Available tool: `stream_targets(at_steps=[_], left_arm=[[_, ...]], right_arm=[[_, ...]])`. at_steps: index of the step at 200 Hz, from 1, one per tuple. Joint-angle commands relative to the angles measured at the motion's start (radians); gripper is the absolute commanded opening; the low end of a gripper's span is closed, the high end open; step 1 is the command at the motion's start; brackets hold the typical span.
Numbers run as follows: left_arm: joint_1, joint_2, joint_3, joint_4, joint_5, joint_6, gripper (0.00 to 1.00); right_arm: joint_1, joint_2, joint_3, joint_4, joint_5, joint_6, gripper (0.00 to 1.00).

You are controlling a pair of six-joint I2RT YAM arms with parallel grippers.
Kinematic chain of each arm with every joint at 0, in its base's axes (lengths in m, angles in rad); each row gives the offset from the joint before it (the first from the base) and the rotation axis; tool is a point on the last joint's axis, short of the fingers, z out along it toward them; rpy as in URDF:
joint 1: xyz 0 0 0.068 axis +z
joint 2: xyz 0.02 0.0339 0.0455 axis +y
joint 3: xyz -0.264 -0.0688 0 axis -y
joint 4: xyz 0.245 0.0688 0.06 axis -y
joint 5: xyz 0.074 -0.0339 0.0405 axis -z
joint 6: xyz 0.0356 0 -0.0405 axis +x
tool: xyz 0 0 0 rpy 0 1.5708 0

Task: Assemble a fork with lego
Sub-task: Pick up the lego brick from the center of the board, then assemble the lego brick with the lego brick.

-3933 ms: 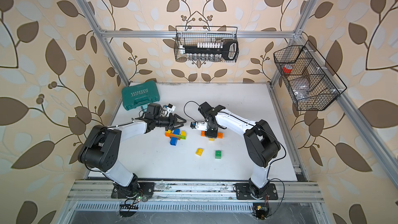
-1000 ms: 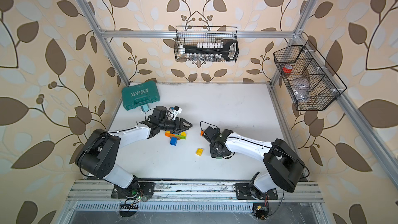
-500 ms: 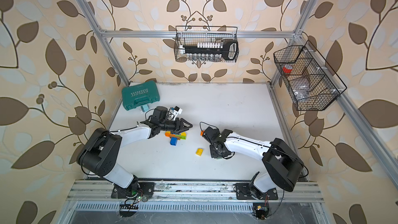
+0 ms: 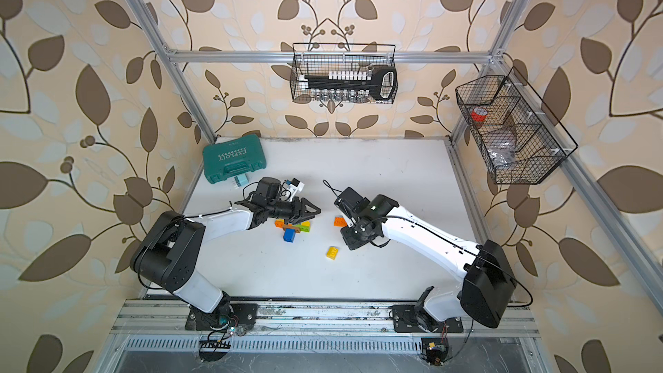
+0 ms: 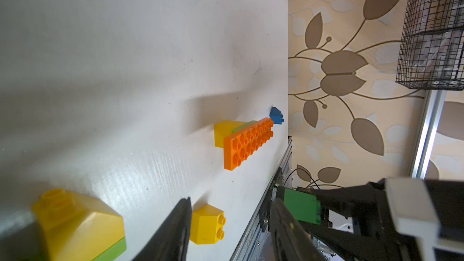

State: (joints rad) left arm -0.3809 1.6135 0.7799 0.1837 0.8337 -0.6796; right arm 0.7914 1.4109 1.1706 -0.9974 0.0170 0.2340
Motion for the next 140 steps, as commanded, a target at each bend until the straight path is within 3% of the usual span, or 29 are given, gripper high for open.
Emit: stream_targets(at_steps=[1,49,62,89,140], left_arm=[[-0.007,0.021,0.026,0.02,0.038,-0.006,0.53],[-0.022,0.079,0.036,0.115,0.067,-0.092,0.52],[-0.034,0.081,0.051,0.116,0.065,-0.098,0.51],[-0.069,0.106,0.079,0.107,0.063,-0.096,0.51],[-0.125,0.205,0.089,0.256,0.059,-0.169,0.51]], right_arm=[[-0.002,-0.01,0.056,-0.116,-0.007,-0.348,0.21],[-0.081,0.105,0.15,-0.105,0.073,-0.783,0.19],[-0.13,0.111,0.143,-0.058,0.024,-0.887,0.19],[-0.215,0.155,0.211,-0.033,-0.153,-0.965,0.2],[-0.244,0.293,0.298,-0.042,-0.206,-1.015,0.19]])
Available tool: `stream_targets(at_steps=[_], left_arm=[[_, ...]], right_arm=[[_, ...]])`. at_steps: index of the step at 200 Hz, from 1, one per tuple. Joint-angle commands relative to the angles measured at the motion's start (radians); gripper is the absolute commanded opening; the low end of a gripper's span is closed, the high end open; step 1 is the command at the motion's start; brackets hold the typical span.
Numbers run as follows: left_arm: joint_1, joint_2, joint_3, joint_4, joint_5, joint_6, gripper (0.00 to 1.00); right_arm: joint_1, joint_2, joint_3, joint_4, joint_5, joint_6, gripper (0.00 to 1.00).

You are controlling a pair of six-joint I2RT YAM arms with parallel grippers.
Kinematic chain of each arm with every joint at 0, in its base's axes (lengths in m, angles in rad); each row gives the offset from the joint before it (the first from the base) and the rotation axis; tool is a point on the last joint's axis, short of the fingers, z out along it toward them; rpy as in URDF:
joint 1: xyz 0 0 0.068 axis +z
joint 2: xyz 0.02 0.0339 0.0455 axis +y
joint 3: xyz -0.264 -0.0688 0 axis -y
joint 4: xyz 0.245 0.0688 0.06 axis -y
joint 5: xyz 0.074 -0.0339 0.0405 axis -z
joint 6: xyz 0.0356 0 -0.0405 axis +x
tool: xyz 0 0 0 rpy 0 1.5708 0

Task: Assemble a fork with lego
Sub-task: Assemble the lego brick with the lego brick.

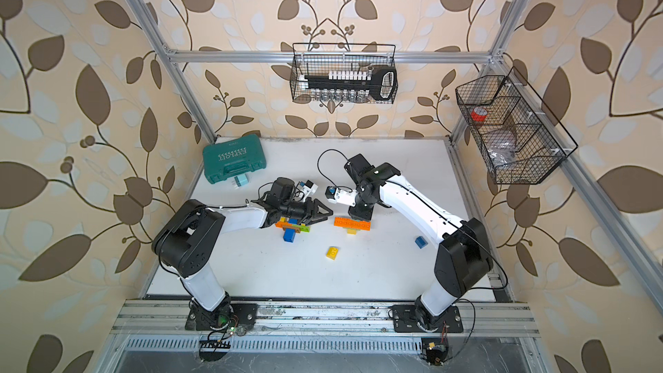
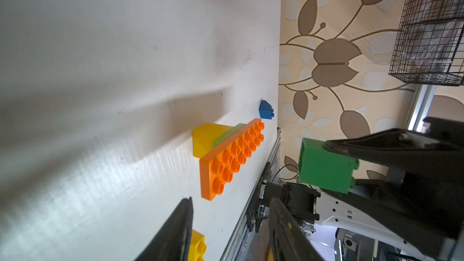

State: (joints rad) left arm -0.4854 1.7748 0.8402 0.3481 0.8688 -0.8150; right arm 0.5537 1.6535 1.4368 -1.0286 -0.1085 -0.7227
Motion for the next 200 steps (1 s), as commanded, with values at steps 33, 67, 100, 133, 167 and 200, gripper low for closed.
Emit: stream_targets(at_steps=[33,67,100,133,167,200], left_arm=[[-0.05,0.089,0.049,0.132,0.019,-0.081,0.5],[-0.069,0.122,0.065,0.141,0.024,-0.085,0.48],[-0.076,0.14,0.065,0.154,0.029,-0.089,0.48],[-0.082,0.158,0.065,0.174,0.034,-0.096,0.47],[-0.085,0.172,0.065,0.193,0.036,-0.105,0.46],[-0.089,0.181,0.056,0.202,0.035,-0.11,0.43]], right_arm=[[-0.005,0.08,0.014,0.023,-0.078,-0.044,0.18],[-0.015,0.104,0.008,0.024,-0.061,-0.035,0.18],[-0.02,0.11,-0.018,0.026,-0.053,-0.035,0.18],[-0.022,0.125,-0.027,0.028,-0.053,-0.034,0.19],[-0.023,0.134,-0.042,0.028,-0.044,-0.03,0.19],[-0.024,0.135,-0.067,0.037,-0.025,-0.033,0.19]])
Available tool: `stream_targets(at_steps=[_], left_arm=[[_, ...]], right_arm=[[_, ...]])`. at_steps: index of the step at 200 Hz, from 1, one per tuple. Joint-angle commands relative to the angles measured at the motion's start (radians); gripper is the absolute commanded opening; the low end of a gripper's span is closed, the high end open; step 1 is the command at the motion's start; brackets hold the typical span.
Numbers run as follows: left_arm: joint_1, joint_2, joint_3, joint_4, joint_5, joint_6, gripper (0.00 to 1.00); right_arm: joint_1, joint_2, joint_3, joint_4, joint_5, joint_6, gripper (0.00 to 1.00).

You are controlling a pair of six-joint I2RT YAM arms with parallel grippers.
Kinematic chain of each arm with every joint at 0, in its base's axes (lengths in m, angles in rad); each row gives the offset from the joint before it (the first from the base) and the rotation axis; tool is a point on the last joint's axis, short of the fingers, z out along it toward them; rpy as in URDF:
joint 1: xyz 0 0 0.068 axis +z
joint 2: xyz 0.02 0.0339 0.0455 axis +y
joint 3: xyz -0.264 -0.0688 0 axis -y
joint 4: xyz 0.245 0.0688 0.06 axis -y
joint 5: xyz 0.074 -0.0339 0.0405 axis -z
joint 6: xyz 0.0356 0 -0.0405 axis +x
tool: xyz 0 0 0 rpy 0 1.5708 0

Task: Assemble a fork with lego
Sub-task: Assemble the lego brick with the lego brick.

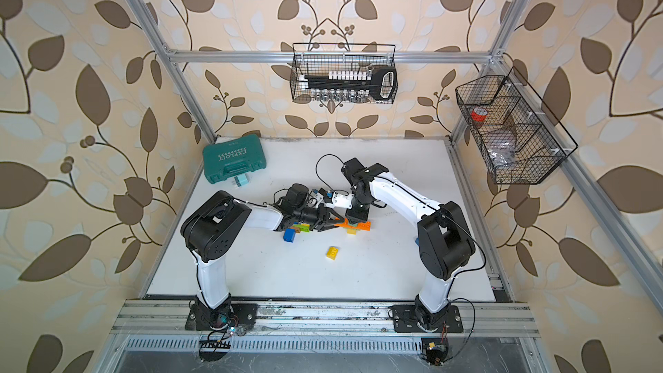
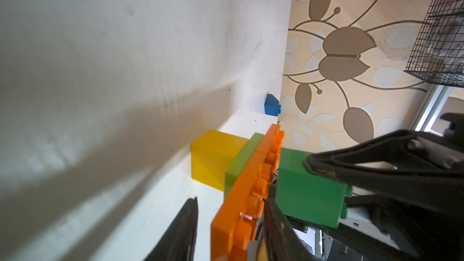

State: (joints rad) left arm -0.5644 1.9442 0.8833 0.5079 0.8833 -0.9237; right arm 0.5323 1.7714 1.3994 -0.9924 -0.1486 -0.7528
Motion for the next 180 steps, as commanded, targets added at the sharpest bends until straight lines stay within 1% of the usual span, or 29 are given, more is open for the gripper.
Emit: stream_targets(at_steps=[1,41,79,120,143,164,180], left_arm=[[-0.011,0.012,0.013,0.042,0.02,-0.001,0.43],[-0.01,0.024,0.003,0.057,0.022,-0.006,0.41],[-0.011,0.025,0.002,0.05,0.017,-0.006,0.41],[-0.01,0.03,0.017,0.039,0.028,0.001,0.41],[-0.01,0.036,0.021,0.042,0.028,0.006,0.41],[-0.011,0.053,0.027,0.051,0.035,0.004,0.41],[-0.01,0.06,0.028,0.066,0.04,-0.004,0.41]], right_arm=[[-0.003,0.017,-0.03,0.001,0.015,-0.003,0.19],[-0.002,0.026,-0.045,0.019,0.015,0.001,0.19],[-0.002,0.034,-0.073,0.003,0.011,-0.018,0.16],[0.016,0.048,-0.111,-0.008,0.014,-0.045,0.17],[0.032,0.04,-0.141,0.04,0.054,-0.046,0.13],[0.037,0.003,-0.19,0.097,0.071,-0.064,0.14],[0.038,-0.001,-0.193,0.103,0.079,-0.069,0.14]])
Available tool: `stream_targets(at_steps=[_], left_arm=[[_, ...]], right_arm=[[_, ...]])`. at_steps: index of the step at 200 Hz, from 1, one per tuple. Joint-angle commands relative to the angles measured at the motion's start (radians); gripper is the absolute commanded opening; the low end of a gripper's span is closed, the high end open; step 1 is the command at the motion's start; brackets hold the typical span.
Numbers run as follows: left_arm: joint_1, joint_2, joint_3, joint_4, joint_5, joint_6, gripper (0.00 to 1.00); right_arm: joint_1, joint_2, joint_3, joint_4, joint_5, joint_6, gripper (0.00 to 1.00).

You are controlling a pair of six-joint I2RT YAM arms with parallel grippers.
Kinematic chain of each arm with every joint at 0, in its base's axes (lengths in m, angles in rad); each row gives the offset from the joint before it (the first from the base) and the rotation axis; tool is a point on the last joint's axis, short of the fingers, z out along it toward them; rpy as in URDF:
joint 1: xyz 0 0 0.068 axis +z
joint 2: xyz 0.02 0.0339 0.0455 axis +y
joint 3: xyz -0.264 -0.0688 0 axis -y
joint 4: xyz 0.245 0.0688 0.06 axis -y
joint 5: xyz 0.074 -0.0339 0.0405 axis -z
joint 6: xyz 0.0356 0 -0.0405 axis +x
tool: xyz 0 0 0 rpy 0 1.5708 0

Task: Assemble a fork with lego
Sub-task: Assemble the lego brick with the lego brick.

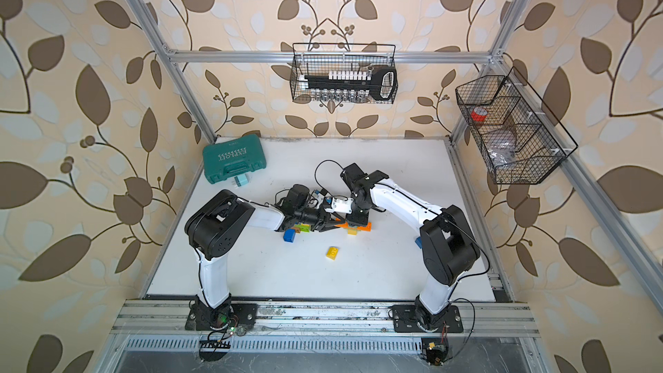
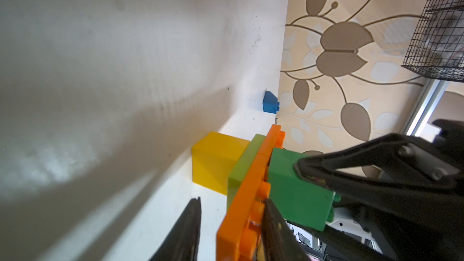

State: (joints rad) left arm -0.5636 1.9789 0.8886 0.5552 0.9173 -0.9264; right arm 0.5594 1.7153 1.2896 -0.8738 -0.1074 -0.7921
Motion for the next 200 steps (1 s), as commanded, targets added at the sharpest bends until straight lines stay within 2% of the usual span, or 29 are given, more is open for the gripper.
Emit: stream_targets(at_steps=[1,47,87,124,200], left_arm=[[-0.01,0.026,0.023,0.018,0.006,-0.002,0.41],[-0.009,0.019,0.019,0.022,0.012,-0.002,0.41],[-0.003,-0.001,-0.012,0.02,0.014,0.006,0.41],[0.004,-0.011,-0.027,0.028,0.014,0.006,0.44],[0.034,-0.086,-0.013,0.028,0.017,-0.014,0.51]], right_arm=[[0.011,0.054,-0.083,-0.015,0.038,-0.03,0.14],[0.01,0.146,-0.052,-0.109,-0.027,-0.007,0.17],[0.021,0.254,-0.058,-0.143,-0.04,0.047,0.13],[0.023,0.215,-0.119,-0.083,-0.045,0.059,0.12],[0.02,0.123,-0.037,-0.106,-0.075,0.013,0.11]])
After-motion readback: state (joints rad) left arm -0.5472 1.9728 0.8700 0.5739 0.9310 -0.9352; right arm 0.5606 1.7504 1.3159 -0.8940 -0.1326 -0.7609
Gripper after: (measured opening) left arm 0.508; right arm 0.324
